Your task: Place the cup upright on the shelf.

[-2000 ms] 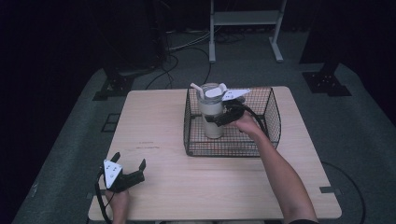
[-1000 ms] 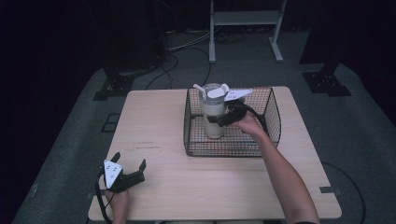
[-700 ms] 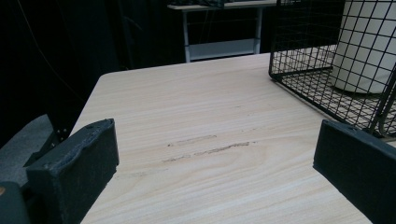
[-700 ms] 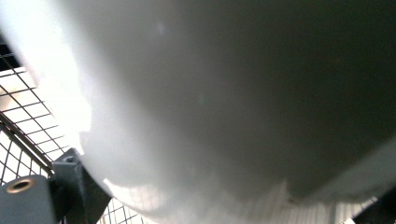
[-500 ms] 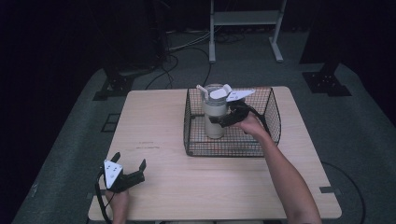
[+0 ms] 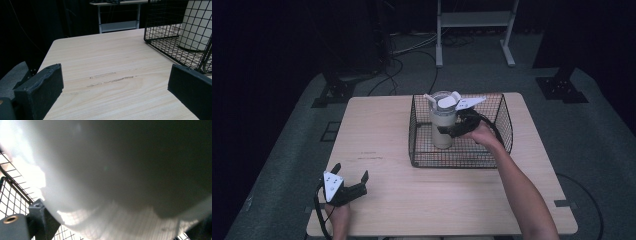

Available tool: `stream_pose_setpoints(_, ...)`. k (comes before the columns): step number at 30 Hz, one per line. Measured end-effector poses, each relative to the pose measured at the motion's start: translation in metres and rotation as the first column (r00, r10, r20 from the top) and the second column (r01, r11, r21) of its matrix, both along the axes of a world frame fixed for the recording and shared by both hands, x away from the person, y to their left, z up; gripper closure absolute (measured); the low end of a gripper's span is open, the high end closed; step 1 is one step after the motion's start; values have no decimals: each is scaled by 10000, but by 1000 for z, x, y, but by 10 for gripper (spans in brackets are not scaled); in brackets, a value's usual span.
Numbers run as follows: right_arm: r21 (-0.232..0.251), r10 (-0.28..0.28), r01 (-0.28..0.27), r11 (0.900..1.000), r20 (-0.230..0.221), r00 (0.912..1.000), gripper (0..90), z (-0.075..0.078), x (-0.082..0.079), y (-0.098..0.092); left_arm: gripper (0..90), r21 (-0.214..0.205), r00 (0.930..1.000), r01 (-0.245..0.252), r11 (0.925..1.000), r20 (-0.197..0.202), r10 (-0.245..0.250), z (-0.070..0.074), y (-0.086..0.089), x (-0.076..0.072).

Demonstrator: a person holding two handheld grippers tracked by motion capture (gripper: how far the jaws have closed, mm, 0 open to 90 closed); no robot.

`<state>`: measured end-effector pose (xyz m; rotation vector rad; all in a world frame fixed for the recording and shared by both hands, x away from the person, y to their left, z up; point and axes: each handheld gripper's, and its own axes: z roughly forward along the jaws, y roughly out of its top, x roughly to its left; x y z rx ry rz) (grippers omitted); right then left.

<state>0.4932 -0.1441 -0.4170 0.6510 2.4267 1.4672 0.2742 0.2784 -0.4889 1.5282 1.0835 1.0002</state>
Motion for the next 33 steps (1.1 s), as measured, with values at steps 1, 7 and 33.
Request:
stream_pose_setpoints(1,-24,3,-3,10000,-9,10000,68,0,0,0,0,0,10000,-3,10000,-2,3,0,0,0)
stream_pose_setpoints(7,-42,-95,95,9999,-10,10000,69,0,-4,-2,0,3,10000,4,10000,-5,-4,0,0,0)
stream_pose_setpoints(33,-453,-525,504,9977,-465,9975,125,16,-21,-20,0,12,10000,-6,10000,8,6,0,-1,0)
